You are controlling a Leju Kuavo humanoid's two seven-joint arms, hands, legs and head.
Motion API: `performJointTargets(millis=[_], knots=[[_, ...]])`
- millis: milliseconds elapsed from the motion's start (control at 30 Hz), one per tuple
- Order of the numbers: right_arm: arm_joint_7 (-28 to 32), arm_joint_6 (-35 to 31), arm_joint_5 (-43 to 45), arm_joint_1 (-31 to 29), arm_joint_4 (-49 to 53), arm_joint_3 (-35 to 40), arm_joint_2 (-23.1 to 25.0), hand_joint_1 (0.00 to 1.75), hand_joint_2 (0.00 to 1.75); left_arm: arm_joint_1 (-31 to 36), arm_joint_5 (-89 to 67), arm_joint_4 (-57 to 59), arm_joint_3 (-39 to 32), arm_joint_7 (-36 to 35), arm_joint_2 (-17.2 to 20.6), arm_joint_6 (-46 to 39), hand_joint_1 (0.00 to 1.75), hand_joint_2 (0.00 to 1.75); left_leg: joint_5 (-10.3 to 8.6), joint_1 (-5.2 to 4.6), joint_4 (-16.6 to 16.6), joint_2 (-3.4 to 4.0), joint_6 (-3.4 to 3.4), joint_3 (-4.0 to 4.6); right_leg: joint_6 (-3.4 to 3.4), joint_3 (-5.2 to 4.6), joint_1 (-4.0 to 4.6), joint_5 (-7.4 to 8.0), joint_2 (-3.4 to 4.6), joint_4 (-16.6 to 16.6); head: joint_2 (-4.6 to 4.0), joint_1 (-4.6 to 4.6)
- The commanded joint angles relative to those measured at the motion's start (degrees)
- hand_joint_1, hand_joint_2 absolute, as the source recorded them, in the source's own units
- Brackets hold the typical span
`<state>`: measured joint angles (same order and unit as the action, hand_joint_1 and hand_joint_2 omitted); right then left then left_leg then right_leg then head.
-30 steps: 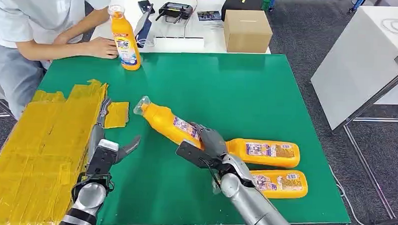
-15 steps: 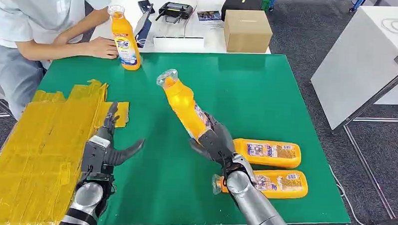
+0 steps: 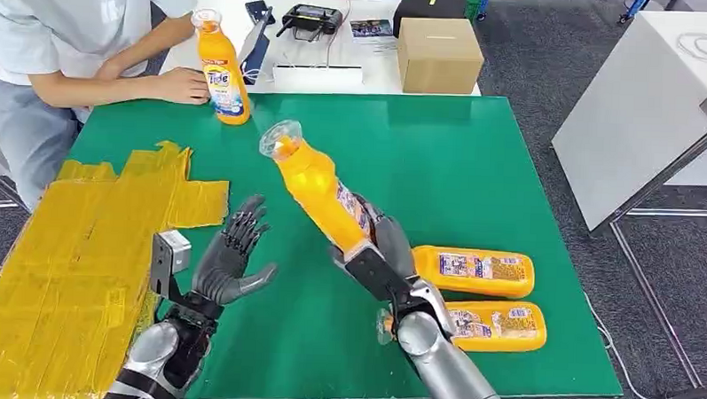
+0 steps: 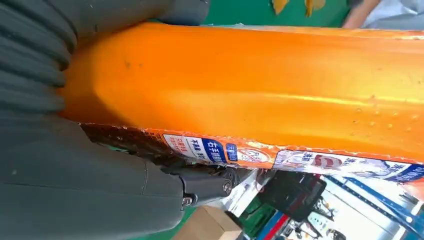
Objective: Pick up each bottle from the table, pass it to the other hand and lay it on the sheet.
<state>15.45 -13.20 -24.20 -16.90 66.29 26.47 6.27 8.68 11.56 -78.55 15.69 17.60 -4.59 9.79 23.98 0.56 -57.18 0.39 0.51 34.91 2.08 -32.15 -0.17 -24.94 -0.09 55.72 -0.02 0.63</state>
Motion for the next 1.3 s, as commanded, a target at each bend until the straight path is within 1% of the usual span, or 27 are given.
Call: performJointTargets(millis=[33, 100, 167, 200, 333, 367, 433, 467, 500, 533, 600, 633, 667, 700, 733, 767, 800, 933, 967, 1000, 1033, 1067, 1100, 1167, 1200, 1267, 1300], knots=[[0.14, 0.72, -0.88, -1.18, -2.79, 4.82, -0.11, 1.75, 1.75, 2.67, 1.53, 1.81, 1.79, -0.67, 1.76, -0.34, 0.00, 1.75, 0.08, 0.03, 0.04, -0.02, -0.01, -0.22, -0.03, 0.23, 0.03, -0.07, 0.00, -0.06, 0.00, -0.02], [0.13, 1.04, -0.93, -1.33, -3.34, 5.45, 0.00, 1.73, 1.75, 2.67, 1.90, 1.84, 1.64, -0.73, 1.60, -0.43, 0.00, 1.75, 0.11, 0.03, 0.06, -0.04, -0.01, -0.32, -0.04, 0.34, 0.03, -0.10, 0.00, -0.08, 0.00, 0.00], [0.02, 1.82, -1.37, -1.49, -4.60, 6.79, 0.39, 1.75, 1.75, 2.77, 2.29, 1.90, 1.65, -0.81, 1.54, -0.45, 0.00, 1.75, 0.04, 0.01, 0.05, 0.01, -0.01, -0.14, -0.02, 0.14, 0.01, -0.03, 0.02, -0.05, 0.00, 0.00], [-0.01, 1.91, -1.44, -1.52, -5.00, 7.15, 0.57, 1.75, 1.75, 2.80, 2.32, 1.90, 1.69, -0.81, 1.55, -0.46, 0.00, 1.75, 0.10, 0.02, 0.06, 0.00, -0.01, -0.30, -0.04, 0.29, 0.02, -0.08, 0.03, -0.06, 0.00, 0.00], [-0.01, 1.91, -1.44, -1.52, -5.00, 7.15, 0.57, 1.75, 1.75, 2.80, 2.32, 1.90, 1.69, -0.81, 1.55, -0.46, 0.00, 1.75, 0.02, 0.01, 0.05, 0.00, 0.00, -0.10, -0.02, 0.10, 0.01, -0.01, 0.01, -0.05, 0.00, 0.00], [-0.01, 1.91, -1.44, -1.52, -5.00, 7.15, 0.57, 1.75, 1.75, 2.80, 2.32, 1.90, 1.69, -0.81, 1.55, -0.46, 0.00, 1.75, 0.08, 0.03, 0.06, -0.01, 0.00, -0.26, -0.04, 0.27, 0.03, -0.07, 0.01, -0.07, 0.00, -0.02], [-0.01, 1.91, -1.44, -1.52, -5.00, 7.15, 0.57, 1.75, 1.75, 2.80, 2.32, 1.90, 1.69, -0.81, 1.55, -0.46, 0.00, 1.75, 0.03, 0.01, 0.04, -0.04, 0.00, -0.12, -0.02, 0.13, 0.01, -0.03, -0.02, -0.04, 0.00, -0.02], [-0.01, 1.91, -1.44, -1.52, -5.00, 7.15, 0.57, 1.75, 1.75, 2.80, 2.32, 1.90, 1.69, -0.81, 1.55, -0.46, 0.00, 1.75, 0.15, 0.03, 0.05, -0.07, 0.00, -0.41, -0.04, 0.43, 0.03, -0.14, -0.03, -0.08, 0.00, 0.00], [-0.01, 1.91, -1.44, -1.52, -5.00, 7.15, 0.57, 1.75, 1.75, 2.80, 2.32, 1.90, 1.69, -0.81, 1.55, -0.46, 0.00, 1.75, 0.04, -0.01, 0.05, -0.02, 0.00, -0.16, -0.01, 0.16, -0.01, -0.04, 0.00, -0.05, 0.00, -0.02], [-0.01, 1.91, -1.44, -1.52, -5.00, 7.15, 0.57, 1.75, 1.75, 2.80, 2.32, 1.90, 1.69, -0.81, 1.55, -0.46, 0.00, 1.75, 0.10, 0.02, 0.05, -0.02, 0.00, -0.28, -0.03, 0.29, 0.02, -0.08, 0.01, -0.07, 0.00, 0.00], [0.00, 2.05, -1.41, -1.60, -5.26, 7.34, 0.63, 1.75, 1.75, 2.81, 2.40, 1.90, 1.70, -0.82, 1.51, -0.47, 0.00, 1.75, 0.05, 0.01, 0.06, -0.03, 0.00, -0.18, -0.02, 0.19, 0.01, -0.05, -0.01, -0.06, 0.00, 0.00], [-0.02, 2.46, -1.61, -1.70, -5.80, 8.01, 0.78, 1.75, 1.75, 2.84, 2.63, 1.94, 1.67, -0.84, 1.46, -0.50, 0.00, 1.75, 0.17, 0.04, 0.08, -0.06, -0.01, -0.50, -0.06, 0.52, 0.03, -0.16, -0.01, -0.11, 0.00, -0.02], [0.00, 2.70, -1.76, -1.76, -6.18, 8.47, 0.95, 1.73, 1.75, 2.86, 2.74, 1.98, 1.69, -0.86, 1.44, -0.53, 0.00, 1.75, 0.07, 0.02, 0.04, -0.04, -0.01, -0.20, -0.03, 0.22, 0.02, -0.06, -0.02, -0.06, 0.00, 0.00], [0.08, 2.94, -2.31, -1.91, -6.92, 9.51, 1.28, 1.75, 1.75, 2.94, 2.96, 2.15, 1.66, -0.88, 1.42, -0.57, 0.00, 1.75, 0.04, 0.01, 0.05, -0.01, -0.01, -0.13, -0.02, 0.13, 0.00, -0.03, 0.01, -0.05, 0.00, 0.00], [0.16, 3.02, -3.00, -2.01, -7.45, 10.55, 1.59, 1.73, 1.75, 3.03, 3.25, 2.35, 1.56, -0.91, 1.37, -0.58, 0.00, 1.75, 0.10, 0.02, 0.06, 0.00, -0.01, -0.28, -0.04, 0.28, 0.02, -0.08, 0.03, -0.07, 0.00, -0.02], [0.17, 3.09, -3.23, -2.07, -7.73, 11.03, 1.76, 1.75, 1.75, 3.08, 3.30, 2.42, 1.55, -0.91, 1.38, -0.60, 0.00, 1.75, 0.06, 0.01, 0.05, 0.01, -0.01, -0.19, -0.03, 0.19, 0.01, -0.05, 0.03, -0.05, 0.00, 0.00], [0.20, 3.14, -3.71, -2.15, -8.22, 11.99, 2.10, 1.75, 1.75, 3.20, 3.55, 2.57, 1.49, -0.91, 1.37, -0.54, 0.00, 1.75, 0.10, 0.02, 0.07, 0.01, -0.02, -0.30, -0.05, 0.29, 0.02, -0.08, 0.03, -0.07, 0.00, -0.02], [0.39, 3.06, -4.96, -2.31, -8.71, 14.02, 2.51, 1.75, 1.75, 3.56, 4.15, 3.03, 1.21, -0.94, 1.39, -0.40, 0.00, 1.75, 0.04, 0.02, 0.05, -0.02, -0.01, -0.15, -0.03, 0.15, 0.03, -0.03, 0.00, -0.05, 0.00, -0.02], [0.42, 3.16, -5.13, -2.39, -8.74, 14.42, 2.47, 1.75, 1.75, 3.68, 4.18, 3.26, 1.17, -0.95, 1.38, -0.43, 0.00, 1.75, 0.16, 0.05, 0.08, -0.05, -0.02, -0.49, -0.06, 0.50, 0.06, -0.15, -0.01, -0.10, 0.00, 0.02], [0.40, 3.20, -5.36, -2.50, -8.79, 15.00, 2.42, 1.71, 1.75, 3.90, 4.43, 3.72, 0.91, -0.98, 1.26, -0.56, 0.00, 1.75, 0.07, 0.02, 0.06, -0.01, -0.01, -0.25, -0.03, 0.24, 0.04, -0.06, 0.02, -0.06, 0.00, -0.02], [0.29, 3.04, -5.52, -2.60, -8.89, 15.33, 2.41, 1.75, 1.75, 4.08, 5.03, 4.19, 0.57, -1.10, 1.07, -0.58, 0.00, 1.75, 0.14, 0.04, 0.07, -0.02, -0.01, -0.41, -0.05, 0.42, 0.07, -0.12, 0.03, -0.08, 0.00, 0.00], [0.24, 3.04, -5.51, -2.66, -8.96, 15.45, 2.40, 1.75, 1.75, 4.19, 5.11, 4.39, 0.54, -1.11, 1.07, -0.60, 0.00, 1.75, 0.03, 0.01, 0.06, 0.01, 0.00, -0.13, -0.02, 0.12, 0.04, -0.02, 0.03, -0.05, 0.00, -0.02], [0.19, 3.13, -5.46, -2.79, -9.15, 15.63, 2.40, 1.73, 1.75, 4.33, 5.60, 4.76, 0.29, -1.14, 0.93, -0.56, 0.00, 1.75, 0.09, 0.02, 0.07, 0.00, 0.00, -0.29, -0.03, 0.28, 0.05, -0.07, 0.03, -0.07, 0.00, 0.00], [0.15, 3.30, -5.43, -2.96, -9.45, 15.90, 2.39, 1.75, 1.75, 4.46, 5.94, 5.01, 0.10, -1.15, 0.89, -0.51, 0.00, 1.75, 0.02, 0.01, 0.06, -0.04, 0.00, -0.13, -0.02, 0.14, 0.03, -0.03, -0.03, -0.05, 0.00, -0.02], [0.03, 3.38, -5.31, -3.12, -9.85, 16.14, 2.42, 1.75, 1.75, 4.56, 6.20, 5.09, -0.06, -1.08, 0.78, -0.53, 0.00, 1.75, 0.06, 0.03, 0.06, -0.08, -0.01, -0.25, -0.03, 0.27, 0.05, -0.07, -0.05, -0.07, 0.00, -0.02], [0.00, 3.37, -5.20, -3.20, -10.08, 16.35, 2.44, 1.73, 1.75, 4.52, 6.50, 4.93, -0.18, -1.01, 0.67, -0.50, 0.00, 1.75, 0.04, 0.02, 0.06, -0.01, 0.00, -0.15, -0.02, 0.15, 0.03, -0.03, 0.00, -0.05, 0.00, -0.02], [0.00, 3.37, -5.20, -3.20, -10.08, 16.35, 2.44, 1.73, 1.75, 4.52, 6.50, 4.93, -0.18, -1.01, 0.67, -0.50, 0.00, 1.75, 0.08, 0.03, 0.07, -0.05, -0.01, -0.29, -0.04, 0.31, 0.04, -0.08, -0.02, -0.08, 0.00, 0.00]])
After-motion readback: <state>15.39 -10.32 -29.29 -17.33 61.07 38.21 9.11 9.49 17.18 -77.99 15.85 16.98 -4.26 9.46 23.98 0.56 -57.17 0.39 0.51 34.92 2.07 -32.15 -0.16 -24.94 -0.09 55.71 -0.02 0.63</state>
